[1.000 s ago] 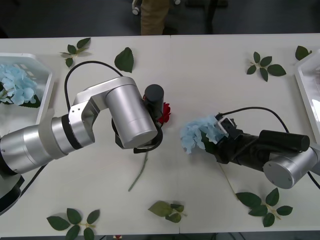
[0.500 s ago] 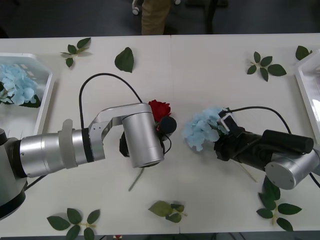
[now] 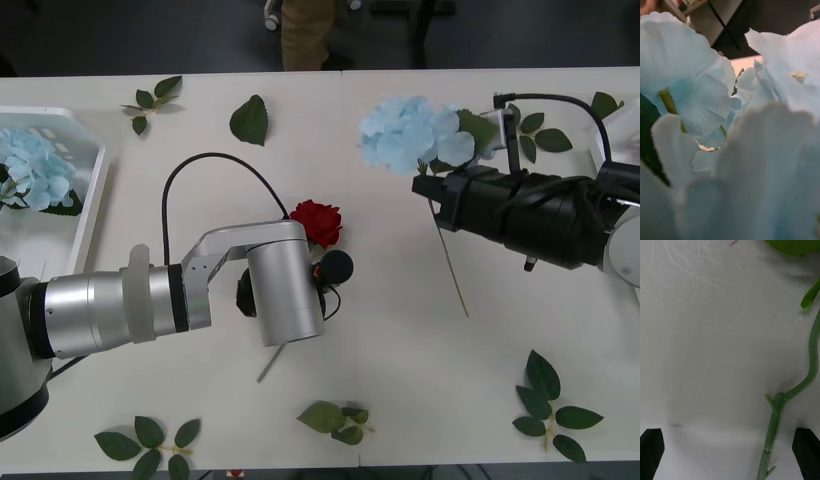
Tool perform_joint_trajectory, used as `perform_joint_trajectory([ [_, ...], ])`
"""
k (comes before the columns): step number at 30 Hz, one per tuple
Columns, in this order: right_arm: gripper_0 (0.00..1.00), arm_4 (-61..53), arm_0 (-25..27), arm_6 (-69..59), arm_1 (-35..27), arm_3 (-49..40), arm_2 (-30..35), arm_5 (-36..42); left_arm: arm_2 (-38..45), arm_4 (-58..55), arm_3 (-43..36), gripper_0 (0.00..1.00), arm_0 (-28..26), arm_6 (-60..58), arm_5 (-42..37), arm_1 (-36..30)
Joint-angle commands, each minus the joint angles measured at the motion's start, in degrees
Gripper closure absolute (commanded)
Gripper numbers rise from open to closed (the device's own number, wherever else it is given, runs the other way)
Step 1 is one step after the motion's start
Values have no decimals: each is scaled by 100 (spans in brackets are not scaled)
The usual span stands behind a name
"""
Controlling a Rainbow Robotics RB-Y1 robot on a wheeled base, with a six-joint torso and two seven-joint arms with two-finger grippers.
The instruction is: Place the red flowers into the right box and the blue flowers into the left box. If a person shows an open palm, hand one flower to the person first, then continue sorting.
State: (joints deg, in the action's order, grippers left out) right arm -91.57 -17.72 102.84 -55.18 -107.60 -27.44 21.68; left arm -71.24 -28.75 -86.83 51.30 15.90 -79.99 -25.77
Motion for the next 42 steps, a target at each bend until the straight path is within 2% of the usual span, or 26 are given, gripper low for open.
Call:
perform_joint_trajectory([
  [1, 100, -459, -188, 474, 886, -85, 582, 249, -312, 160, 255, 0, 214, -289, 159, 134],
  [2, 100, -520, -284, 474, 1097, -33, 643, 266, -321, 160, 272, 17, 214, -289, 185, 134],
  [3, 100, -546, -390, 482, 1273, 20, 669, 258, -329, 160, 281, 56, 214, -289, 203, 134],
  [4, 100, -555, -443, 491, 1369, 38, 687, 240, -329, 160, 281, 66, 214, -289, 203, 134],
  [6, 100, -564, -618, 474, 1686, 161, 696, 205, -329, 160, 290, 78, 188, -315, 229, 134],
  [12, 100, -643, -908, 482, 2222, 460, 705, 82, -347, 168, 334, 99, 179, -324, 326, 125],
  [18, 100, -661, -908, 482, 2204, 486, 705, 38, -514, 274, 457, 100, 179, -351, 519, 134],
  [23, 100, -793, -908, 491, 2151, 477, 705, 38, -742, 265, 861, 100, 179, -377, 1187, 134],
  [28, 100, -828, -908, 491, 2151, 477, 713, 38, -690, 274, 905, 100, 188, -315, 1231, 90],
  [31, 100, -828, -908, 491, 2151, 486, 705, 38, -206, -25, 492, 100, 205, -219, 994, -156],
  [36, 100, -828, -900, 465, 2125, 477, 705, 38, 1182, -1598, -563, 100, 188, 862, 334, -982],
  [39, 100, -819, -864, 456, 2081, 486, 705, 38, 1499, -1880, -905, 100, 188, 1064, 53, -1158],
  [40, 100, -819, -733, 421, 1932, 539, 722, 3, 1929, -2134, -1380, 100, 188, 1390, -448, -1387],
  [42, 100, -810, -513, 438, 1765, 627, 819, 3, 2342, -2310, -1714, 100, 179, 1715, -808, -1492],
])
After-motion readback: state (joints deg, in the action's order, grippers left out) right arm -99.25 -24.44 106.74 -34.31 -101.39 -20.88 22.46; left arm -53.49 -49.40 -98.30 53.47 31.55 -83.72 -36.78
